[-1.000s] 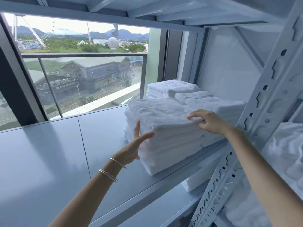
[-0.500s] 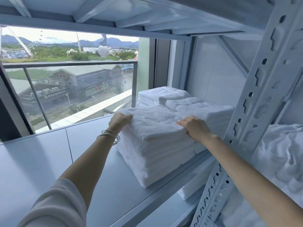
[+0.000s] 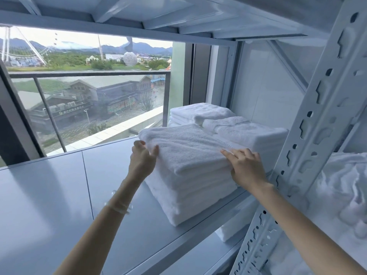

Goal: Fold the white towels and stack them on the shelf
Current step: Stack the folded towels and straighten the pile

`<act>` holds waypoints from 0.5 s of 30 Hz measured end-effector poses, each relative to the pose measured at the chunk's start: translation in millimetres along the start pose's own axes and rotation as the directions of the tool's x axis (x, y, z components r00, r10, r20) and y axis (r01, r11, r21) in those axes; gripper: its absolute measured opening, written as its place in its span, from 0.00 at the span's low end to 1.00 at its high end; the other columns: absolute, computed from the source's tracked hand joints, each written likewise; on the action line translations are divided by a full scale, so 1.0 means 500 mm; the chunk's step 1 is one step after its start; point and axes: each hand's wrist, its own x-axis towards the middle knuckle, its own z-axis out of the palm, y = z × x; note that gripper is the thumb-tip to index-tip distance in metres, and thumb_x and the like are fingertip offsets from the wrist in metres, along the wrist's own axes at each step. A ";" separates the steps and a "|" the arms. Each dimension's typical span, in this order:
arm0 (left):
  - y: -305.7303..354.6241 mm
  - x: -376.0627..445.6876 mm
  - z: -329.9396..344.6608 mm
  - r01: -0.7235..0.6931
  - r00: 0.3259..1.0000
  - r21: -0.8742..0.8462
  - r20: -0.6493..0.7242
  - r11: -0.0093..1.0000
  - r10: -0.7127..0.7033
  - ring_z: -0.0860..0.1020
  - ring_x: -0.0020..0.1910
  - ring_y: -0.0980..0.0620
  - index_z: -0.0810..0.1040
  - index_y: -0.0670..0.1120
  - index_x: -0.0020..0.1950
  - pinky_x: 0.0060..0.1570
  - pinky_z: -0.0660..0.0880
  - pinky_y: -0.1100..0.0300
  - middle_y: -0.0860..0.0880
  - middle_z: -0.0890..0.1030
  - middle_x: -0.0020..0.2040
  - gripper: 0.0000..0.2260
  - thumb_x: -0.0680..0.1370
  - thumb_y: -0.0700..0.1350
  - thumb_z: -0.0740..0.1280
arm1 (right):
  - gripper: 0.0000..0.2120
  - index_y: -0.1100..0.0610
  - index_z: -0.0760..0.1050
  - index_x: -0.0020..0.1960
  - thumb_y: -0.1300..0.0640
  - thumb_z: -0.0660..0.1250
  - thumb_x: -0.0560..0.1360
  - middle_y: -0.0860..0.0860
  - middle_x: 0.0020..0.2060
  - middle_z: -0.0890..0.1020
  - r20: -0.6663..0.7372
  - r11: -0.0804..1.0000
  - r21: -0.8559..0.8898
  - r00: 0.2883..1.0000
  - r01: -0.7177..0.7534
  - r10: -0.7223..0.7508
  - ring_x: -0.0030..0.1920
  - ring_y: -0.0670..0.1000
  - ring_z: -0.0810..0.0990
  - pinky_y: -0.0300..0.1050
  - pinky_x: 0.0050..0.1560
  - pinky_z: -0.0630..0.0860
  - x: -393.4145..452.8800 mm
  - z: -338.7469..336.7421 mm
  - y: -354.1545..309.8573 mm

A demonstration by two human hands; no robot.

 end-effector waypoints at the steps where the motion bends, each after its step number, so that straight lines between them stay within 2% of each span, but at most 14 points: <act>1: -0.006 -0.040 -0.003 -0.106 0.994 0.060 0.044 0.993 0.103 0.73 0.58 0.40 0.64 0.44 0.64 0.57 0.71 0.47 0.41 0.71 0.60 0.18 0.79 0.53 0.60 | 0.26 0.53 0.78 0.59 0.64 0.69 0.61 0.54 0.49 0.83 -0.033 0.997 0.065 0.999 0.033 -0.030 0.49 0.59 0.80 0.54 0.46 0.74 -0.002 -0.011 -0.009; 3: -0.014 -0.132 -0.002 -0.331 0.940 0.075 0.112 0.940 0.322 0.74 0.54 0.46 0.64 0.49 0.63 0.53 0.73 0.50 0.47 0.71 0.54 0.15 0.78 0.52 0.61 | 0.20 0.53 0.77 0.59 0.57 0.61 0.68 0.53 0.53 0.81 -0.092 0.951 0.260 0.985 0.168 -0.149 0.56 0.58 0.78 0.54 0.52 0.74 -0.005 -0.041 -0.046; 4: -0.014 -0.168 0.003 -0.418 0.905 0.069 0.120 0.906 0.409 0.73 0.53 0.48 0.64 0.51 0.64 0.52 0.73 0.52 0.49 0.69 0.53 0.18 0.77 0.52 0.63 | 0.19 0.53 0.76 0.60 0.54 0.59 0.71 0.53 0.56 0.80 -0.105 0.906 0.352 0.972 0.234 -0.210 0.59 0.56 0.76 0.53 0.56 0.73 -0.005 -0.055 -0.072; 6: -0.014 -0.205 0.019 -0.506 0.861 0.080 0.111 0.859 0.497 0.70 0.53 0.50 0.61 0.52 0.69 0.51 0.72 0.55 0.51 0.68 0.53 0.27 0.73 0.53 0.68 | 0.18 0.53 0.74 0.63 0.51 0.58 0.75 0.52 0.59 0.79 -0.119 0.832 0.454 0.947 0.319 -0.298 0.62 0.54 0.74 0.50 0.60 0.71 0.000 -0.070 -0.124; 9: -0.021 -0.213 0.034 -0.534 0.845 0.096 0.047 0.840 0.532 0.71 0.51 0.50 0.59 0.52 0.69 0.50 0.72 0.58 0.49 0.72 0.55 0.34 0.69 0.47 0.72 | 0.15 0.56 0.75 0.60 0.55 0.60 0.76 0.52 0.59 0.78 -0.225 0.807 0.458 0.927 0.374 -0.301 0.63 0.54 0.73 0.49 0.60 0.73 0.003 -0.074 -0.179; 11: -0.034 -0.210 0.024 -0.458 0.889 0.007 0.017 0.889 0.458 0.73 0.50 0.52 0.61 0.49 0.68 0.45 0.76 0.61 0.51 0.73 0.52 0.33 0.69 0.42 0.74 | 0.11 0.57 0.75 0.55 0.61 0.64 0.74 0.51 0.56 0.77 -0.363 0.802 0.392 0.877 0.451 -0.315 0.61 0.53 0.72 0.48 0.58 0.73 -0.009 -0.075 -0.198; 13: -0.055 -0.210 0.017 -0.397 0.918 0.008 0.027 0.918 0.397 0.73 0.49 0.53 0.63 0.47 0.67 0.45 0.75 0.64 0.54 0.72 0.52 0.32 0.68 0.45 0.75 | 0.08 0.56 0.77 0.51 0.62 0.65 0.73 0.50 0.53 0.78 -0.446 0.775 0.290 0.796 0.562 -0.410 0.58 0.52 0.72 0.48 0.57 0.70 -0.026 -0.073 -0.217; 15: -0.077 -0.219 0.028 -0.362 0.931 0.118 0.094 0.925 0.353 0.71 0.55 0.51 0.63 0.44 0.67 0.53 0.71 0.62 0.52 0.69 0.58 0.34 0.68 0.52 0.75 | 0.09 0.55 0.80 0.48 0.61 0.63 0.72 0.49 0.51 0.80 -0.426 0.778 0.186 0.763 0.600 -0.487 0.59 0.52 0.72 0.52 0.59 0.68 -0.030 -0.068 -0.241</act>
